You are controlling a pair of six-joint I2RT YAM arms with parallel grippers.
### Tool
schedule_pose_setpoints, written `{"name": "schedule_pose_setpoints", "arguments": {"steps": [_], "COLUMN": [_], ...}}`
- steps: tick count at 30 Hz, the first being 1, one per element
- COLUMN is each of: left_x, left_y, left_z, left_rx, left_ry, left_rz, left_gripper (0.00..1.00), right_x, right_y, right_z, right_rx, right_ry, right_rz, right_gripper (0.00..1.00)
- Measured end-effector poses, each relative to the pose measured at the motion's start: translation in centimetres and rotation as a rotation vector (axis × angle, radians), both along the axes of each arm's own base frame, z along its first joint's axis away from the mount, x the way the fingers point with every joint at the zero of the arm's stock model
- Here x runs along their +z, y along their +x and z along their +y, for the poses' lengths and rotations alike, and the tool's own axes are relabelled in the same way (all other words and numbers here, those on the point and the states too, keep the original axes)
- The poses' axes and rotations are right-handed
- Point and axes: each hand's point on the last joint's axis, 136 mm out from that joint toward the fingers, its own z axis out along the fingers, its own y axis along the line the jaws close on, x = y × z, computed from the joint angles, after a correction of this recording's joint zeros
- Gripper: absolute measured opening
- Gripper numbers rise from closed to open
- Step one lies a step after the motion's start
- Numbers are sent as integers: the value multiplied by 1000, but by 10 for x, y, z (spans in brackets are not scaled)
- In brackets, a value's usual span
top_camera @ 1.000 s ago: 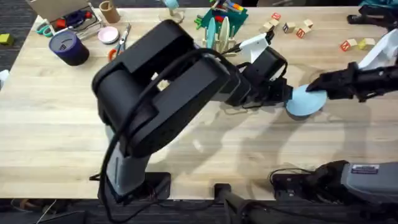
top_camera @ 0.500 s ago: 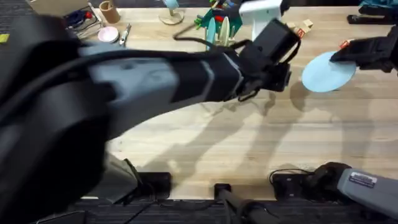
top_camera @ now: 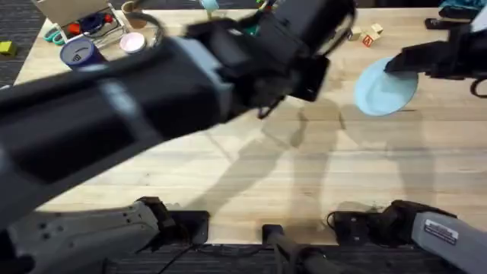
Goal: Pick up the plates from the table one by one and place each into a slot on the dish rack.
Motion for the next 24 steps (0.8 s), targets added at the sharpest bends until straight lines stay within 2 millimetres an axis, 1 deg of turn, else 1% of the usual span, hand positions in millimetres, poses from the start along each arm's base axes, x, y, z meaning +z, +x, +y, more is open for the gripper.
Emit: {"name": "schedule_pose_setpoints", "arguments": {"steps": [6,12,14,18,21,24], "left_x": [28,56,62,73,80,85], "left_y": [6,-3,-4,-8,-14,-21], "left_z": [61,110,127,166,187,201], "left_rx": [90,114,141,210,237,242], "left_ry": [44,92,98,126,153,182], "left_rz": [-33,-95,-107,-125,-146,-166], "left_gripper": [38,38,38,39,39,39], "right_x": [-6,-4,-1,4,8,10], "right_y": [-1,6,8,12,13,20], "right_z": [29,60,70,88,101,114], "right_rx": [65,105,104,94,88,94], "right_ry": [-96,-167,-181,-192,-193,-192], "right_rz": [24,-17,-37,-72,-73,-67], "right_gripper": [31,31,31,31,31,31]}}
